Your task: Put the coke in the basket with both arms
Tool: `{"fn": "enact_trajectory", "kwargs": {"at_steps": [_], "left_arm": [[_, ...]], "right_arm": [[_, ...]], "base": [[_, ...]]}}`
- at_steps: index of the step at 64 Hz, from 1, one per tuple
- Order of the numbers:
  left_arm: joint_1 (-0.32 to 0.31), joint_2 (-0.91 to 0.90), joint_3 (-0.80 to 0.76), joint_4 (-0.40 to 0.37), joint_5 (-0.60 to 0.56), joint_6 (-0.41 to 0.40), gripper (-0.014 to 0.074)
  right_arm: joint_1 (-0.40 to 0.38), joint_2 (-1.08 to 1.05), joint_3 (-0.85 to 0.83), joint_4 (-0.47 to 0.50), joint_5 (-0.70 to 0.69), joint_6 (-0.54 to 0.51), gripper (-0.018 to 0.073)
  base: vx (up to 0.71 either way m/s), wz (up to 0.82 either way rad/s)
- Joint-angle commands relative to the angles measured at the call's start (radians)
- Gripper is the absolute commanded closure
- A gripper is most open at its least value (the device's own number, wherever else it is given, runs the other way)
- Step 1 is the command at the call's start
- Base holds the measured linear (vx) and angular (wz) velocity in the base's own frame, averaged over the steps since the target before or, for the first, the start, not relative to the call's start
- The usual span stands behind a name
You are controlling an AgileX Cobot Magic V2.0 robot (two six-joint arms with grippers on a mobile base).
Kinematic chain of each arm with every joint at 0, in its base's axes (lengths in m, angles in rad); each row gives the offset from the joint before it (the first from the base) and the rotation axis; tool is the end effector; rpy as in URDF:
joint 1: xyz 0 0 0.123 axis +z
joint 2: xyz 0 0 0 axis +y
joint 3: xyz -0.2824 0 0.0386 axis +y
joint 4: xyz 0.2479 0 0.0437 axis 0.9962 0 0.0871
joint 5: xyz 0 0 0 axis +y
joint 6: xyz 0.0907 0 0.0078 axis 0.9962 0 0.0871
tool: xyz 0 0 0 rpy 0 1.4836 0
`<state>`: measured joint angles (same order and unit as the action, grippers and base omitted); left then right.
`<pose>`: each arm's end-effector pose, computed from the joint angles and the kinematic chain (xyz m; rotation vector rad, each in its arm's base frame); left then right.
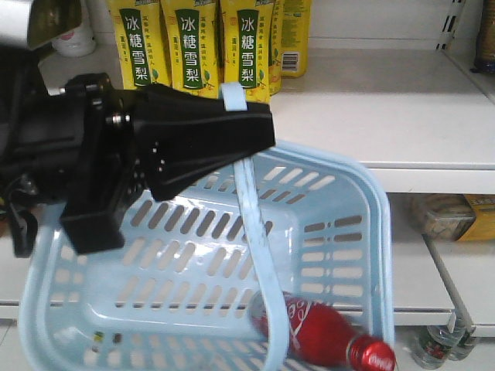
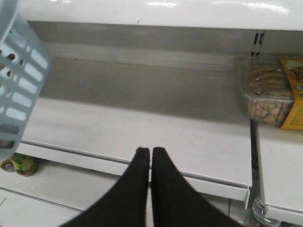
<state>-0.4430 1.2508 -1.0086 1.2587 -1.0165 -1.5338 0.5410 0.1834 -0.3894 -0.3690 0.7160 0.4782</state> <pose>0.1944 -0.1737 0.4022 0.8354 1.2960 -1.3672 0.0496 0.0046 0.2723 -0.1815 1.9476 0.2519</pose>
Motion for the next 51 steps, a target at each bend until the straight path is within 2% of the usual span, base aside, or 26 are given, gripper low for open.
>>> {"fn": "enact_trajectory", "kwargs": {"at_steps": [1, 8, 19, 31, 43, 51], "left_arm": [[0.005, -0.024, -0.046, -0.174, 0.152, 0.142, 0.0603], [0.005, -0.031, -0.03, -0.231, 0.234, 0.192, 0.0603], [0.005, -0.076, 0.095, -0.473, 0.373, 0.343, 0.0603], [0.005, -0.193, 0.275, -0.618, 0.453, 0.499, 0.0603], [0.005, -0.355, 0.442, -0.725, 0.531, 0.562, 0.0603], [0.005, -0.471, 0.551, -0.852, 0.591, 0.634, 0.0603]], "right_arm": [[-0.002, 0.012, -0.024, -0.02, -0.07, -0.003, 0.0561], [-0.002, 0.012, -0.024, -0.02, -0.07, -0.003, 0.0561], [-0.002, 0.012, -0.024, -0.023, -0.069, -0.003, 0.0561], [-0.002, 0.012, -0.024, -0.023, -0.069, -0.003, 0.0561], [-0.002, 0.012, -0.024, -0.023, -0.069, -0.003, 0.0561], [-0.002, 0.012, -0.024, -0.023, -0.069, -0.003, 0.0561]], "base": [[0.0, 0.0], [0.0, 0.0], [0.0, 0.0], [0.0, 0.0], [0.0, 0.0], [0.0, 0.0]]}}
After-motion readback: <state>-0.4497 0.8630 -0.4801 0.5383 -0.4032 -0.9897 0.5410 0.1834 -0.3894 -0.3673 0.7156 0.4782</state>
